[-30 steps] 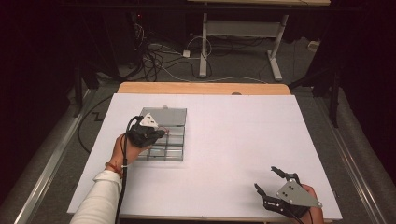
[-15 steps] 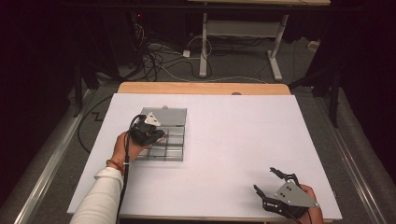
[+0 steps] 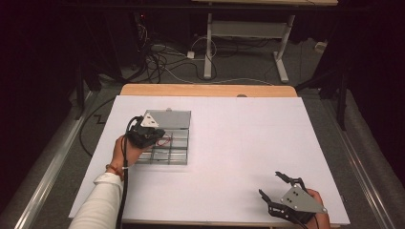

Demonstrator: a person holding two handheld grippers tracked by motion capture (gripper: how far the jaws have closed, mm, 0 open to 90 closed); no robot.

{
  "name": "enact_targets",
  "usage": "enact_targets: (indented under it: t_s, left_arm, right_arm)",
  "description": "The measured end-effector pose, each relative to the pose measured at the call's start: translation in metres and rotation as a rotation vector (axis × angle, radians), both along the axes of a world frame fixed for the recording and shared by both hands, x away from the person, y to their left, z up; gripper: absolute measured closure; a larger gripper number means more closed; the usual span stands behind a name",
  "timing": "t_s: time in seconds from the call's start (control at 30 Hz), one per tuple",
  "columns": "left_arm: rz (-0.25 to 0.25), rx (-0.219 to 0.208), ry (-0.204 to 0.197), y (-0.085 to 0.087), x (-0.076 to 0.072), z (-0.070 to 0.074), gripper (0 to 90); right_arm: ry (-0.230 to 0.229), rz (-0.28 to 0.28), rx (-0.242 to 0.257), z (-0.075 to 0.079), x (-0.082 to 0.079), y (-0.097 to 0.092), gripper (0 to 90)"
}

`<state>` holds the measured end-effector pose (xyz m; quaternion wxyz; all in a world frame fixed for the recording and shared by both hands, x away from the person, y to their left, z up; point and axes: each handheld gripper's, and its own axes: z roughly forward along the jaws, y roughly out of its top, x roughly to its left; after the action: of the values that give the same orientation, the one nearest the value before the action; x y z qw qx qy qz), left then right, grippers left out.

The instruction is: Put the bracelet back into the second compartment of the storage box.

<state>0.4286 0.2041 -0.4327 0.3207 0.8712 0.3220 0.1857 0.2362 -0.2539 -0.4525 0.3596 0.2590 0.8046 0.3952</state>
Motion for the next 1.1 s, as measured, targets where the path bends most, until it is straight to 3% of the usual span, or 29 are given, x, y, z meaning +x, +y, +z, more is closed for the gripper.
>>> enact_targets:
  t_s: [0.07, 0.1, 0.17, 0.43, 0.53, 0.67, 0.7, 1.0, 1.03, 1.07, 1.1]
  left_arm:
    - [0.007, -0.007, -0.028, 0.002, -0.003, 0.001, 83.1]
    - [0.036, -0.066, -0.052, 0.000, -0.005, -0.001, 83.0]
    - [0.044, -0.088, -0.089, 0.004, -0.010, 0.000, 83.1]
    - [0.050, -0.138, -0.141, 0.008, -0.017, 0.003, 79.4]
    - [0.044, -0.139, -0.167, 0.007, -0.021, 0.004, 79.2]
    - [0.035, -0.164, -0.203, 0.000, -0.025, 0.005, 70.0]
    - [0.039, -0.156, -0.223, -0.003, -0.027, 0.007, 65.8]
    - [0.015, -0.110, -0.267, -0.011, -0.034, 0.013, 49.7]
    - [0.023, -0.110, -0.271, -0.012, -0.034, 0.013, 40.7]
    - [0.027, -0.100, -0.274, -0.012, -0.034, 0.014, 40.7]
    - [0.028, -0.094, -0.277, -0.011, -0.035, 0.014, 32.7]
  right_arm:
    - [0.003, -0.002, 0.002, -0.001, 0.000, 0.000, 26.3]
    - [0.004, -0.001, 0.003, -0.001, 0.001, 0.001, 26.3]
    - [0.008, 0.002, 0.000, -0.002, 0.001, 0.001, 26.3]
    - [0.019, -0.004, 0.003, -0.003, 0.002, 0.001, 26.3]
    - [0.021, -0.005, 0.003, -0.003, 0.002, 0.001, 26.3]
    - [0.024, 0.001, -0.006, -0.004, 0.002, 0.003, 26.3]
    - [0.025, 0.001, -0.006, -0.005, 0.002, 0.003, 26.3]
    - [0.030, 0.018, -0.019, -0.006, 0.001, 0.006, 26.3]
    - [0.030, 0.017, -0.020, -0.006, 0.001, 0.006, 26.3]
    - [0.030, 0.017, -0.020, -0.006, 0.001, 0.006, 26.3]
    - [0.028, 0.015, -0.016, -0.006, 0.001, 0.005, 26.3]
